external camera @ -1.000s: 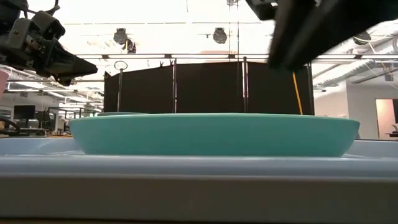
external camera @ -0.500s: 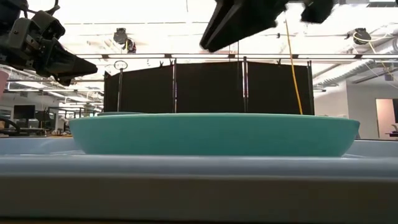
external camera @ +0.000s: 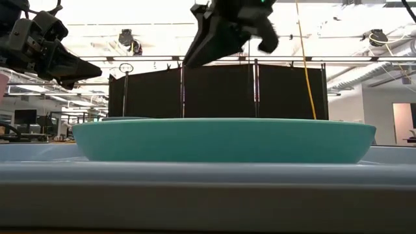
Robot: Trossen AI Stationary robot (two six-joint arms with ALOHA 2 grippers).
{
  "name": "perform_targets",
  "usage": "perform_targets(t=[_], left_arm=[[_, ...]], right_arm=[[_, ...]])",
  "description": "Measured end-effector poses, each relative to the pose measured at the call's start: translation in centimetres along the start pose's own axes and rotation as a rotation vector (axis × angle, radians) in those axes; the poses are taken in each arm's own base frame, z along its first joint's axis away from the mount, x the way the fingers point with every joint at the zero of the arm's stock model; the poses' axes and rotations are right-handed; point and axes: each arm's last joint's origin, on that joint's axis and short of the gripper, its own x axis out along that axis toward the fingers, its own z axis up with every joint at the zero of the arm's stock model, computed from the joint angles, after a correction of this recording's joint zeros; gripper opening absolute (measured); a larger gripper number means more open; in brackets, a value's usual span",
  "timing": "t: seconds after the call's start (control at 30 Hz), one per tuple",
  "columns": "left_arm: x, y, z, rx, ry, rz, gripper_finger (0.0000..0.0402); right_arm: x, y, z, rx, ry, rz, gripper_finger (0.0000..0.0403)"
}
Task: Set up tray
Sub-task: Put the blue bowl on top of the light blue plate
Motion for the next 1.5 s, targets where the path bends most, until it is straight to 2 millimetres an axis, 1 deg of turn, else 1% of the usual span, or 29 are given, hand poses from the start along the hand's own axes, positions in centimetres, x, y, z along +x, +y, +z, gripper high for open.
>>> perform_targets(t=[0.1,0.4,0.6,0.73,0.87,1.1,1.27,1.37,1.5], left_arm=[[0.0,0.0,0.0,0.0,0.0,0.0,0.0063],[0.0,0.0,0.0,0.0,0.0,0.0,0.0063],[0.0,0.0,0.0,0.0,0.0,0.0,0.0063],[0.0,0.0,0.0,0.0,0.0,0.0,0.0063],[0.0,0.0,0.0,0.0,0.0,0.0,0.0063],[0.0,0.0,0.0,0.0,0.0,0.0,0.0063],[0.0,0.0,0.0,0.0,0.0,0.0,0.0063],[0.0,0.0,0.0,0.0,0.0,0.0,0.0063],[0.0,0.0,0.0,0.0,0.0,0.0,0.0063]], right_arm=[[0.3,-1.2,-0.7,-0.005,0.011,-0.021,0.0059],[0.9,-4.4,-2.6,0.023,-0.029,-0.018,0.0059],[1.0,-6.5,-3.0,0.02,-0.051,-0.016,0.0059],[1.6,-7.6,-2.8,0.013,-0.065,-0.012,0.0059],[3.1,-8.2,-2.8,0.002,-0.033,0.008,0.0059],[6.8,-9.7,-1.9,-0.018,0.0,0.052,0.0059],[9.3,-10.4,-1.9,-0.017,0.067,0.104,0.0059],[10.2,-11.0,-2.0,-0.013,0.089,0.115,0.0059],[10.6,-11.9,-2.6,0.007,0.1,0.109,0.0059]])
